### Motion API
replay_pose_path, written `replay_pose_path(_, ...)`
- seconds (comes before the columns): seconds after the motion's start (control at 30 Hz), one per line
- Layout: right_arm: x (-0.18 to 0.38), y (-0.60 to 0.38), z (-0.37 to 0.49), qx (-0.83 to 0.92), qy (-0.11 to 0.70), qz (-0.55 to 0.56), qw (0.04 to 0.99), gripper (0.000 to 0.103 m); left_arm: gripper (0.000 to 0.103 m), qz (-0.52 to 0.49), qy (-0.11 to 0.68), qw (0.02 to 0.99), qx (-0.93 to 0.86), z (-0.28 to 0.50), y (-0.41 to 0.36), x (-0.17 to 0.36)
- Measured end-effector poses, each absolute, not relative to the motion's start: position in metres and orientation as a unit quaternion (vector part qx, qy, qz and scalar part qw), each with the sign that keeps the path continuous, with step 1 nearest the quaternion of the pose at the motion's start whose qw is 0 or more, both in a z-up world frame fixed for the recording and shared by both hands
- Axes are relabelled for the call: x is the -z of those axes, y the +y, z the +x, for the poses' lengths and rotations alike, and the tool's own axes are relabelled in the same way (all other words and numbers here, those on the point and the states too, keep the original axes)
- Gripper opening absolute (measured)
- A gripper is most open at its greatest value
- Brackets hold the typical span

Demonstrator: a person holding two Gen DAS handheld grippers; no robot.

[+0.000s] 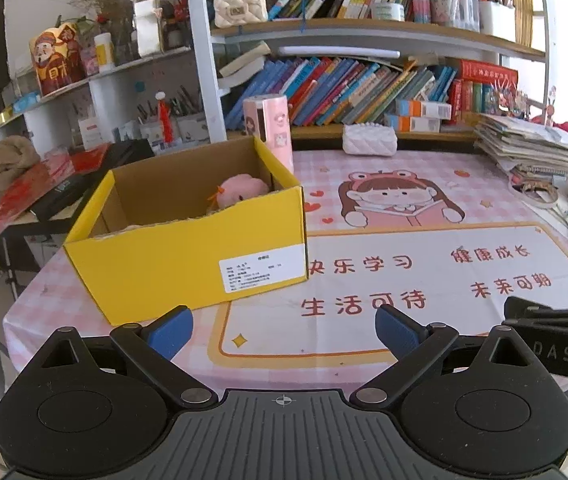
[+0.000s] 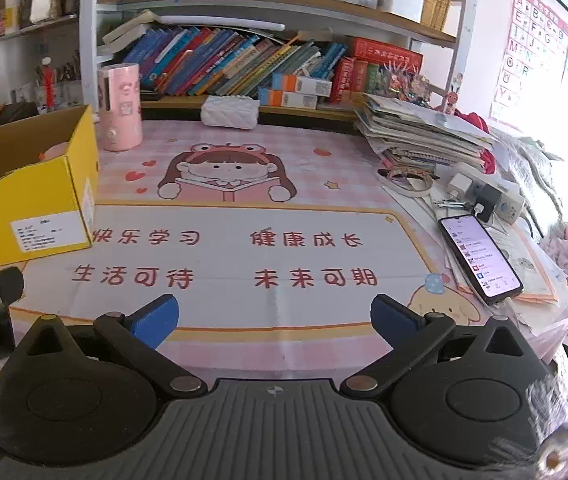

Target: Organize objects

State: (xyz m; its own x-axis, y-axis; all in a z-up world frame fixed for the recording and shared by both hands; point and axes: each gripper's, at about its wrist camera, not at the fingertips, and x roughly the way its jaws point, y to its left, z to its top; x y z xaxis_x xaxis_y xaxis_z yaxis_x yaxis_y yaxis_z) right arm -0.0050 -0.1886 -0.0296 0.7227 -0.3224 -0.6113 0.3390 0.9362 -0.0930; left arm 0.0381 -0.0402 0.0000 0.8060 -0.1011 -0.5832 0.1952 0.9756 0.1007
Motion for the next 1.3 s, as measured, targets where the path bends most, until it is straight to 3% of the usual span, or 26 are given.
replay_pose_path(1.3, 0.032, -0.181, -0.007, 0.181, 0.344, 0.007, 0.921, 0.103, 0.103, 0.073, 0.338, 0.936, 0.064, 0.041, -0.039, 0.009)
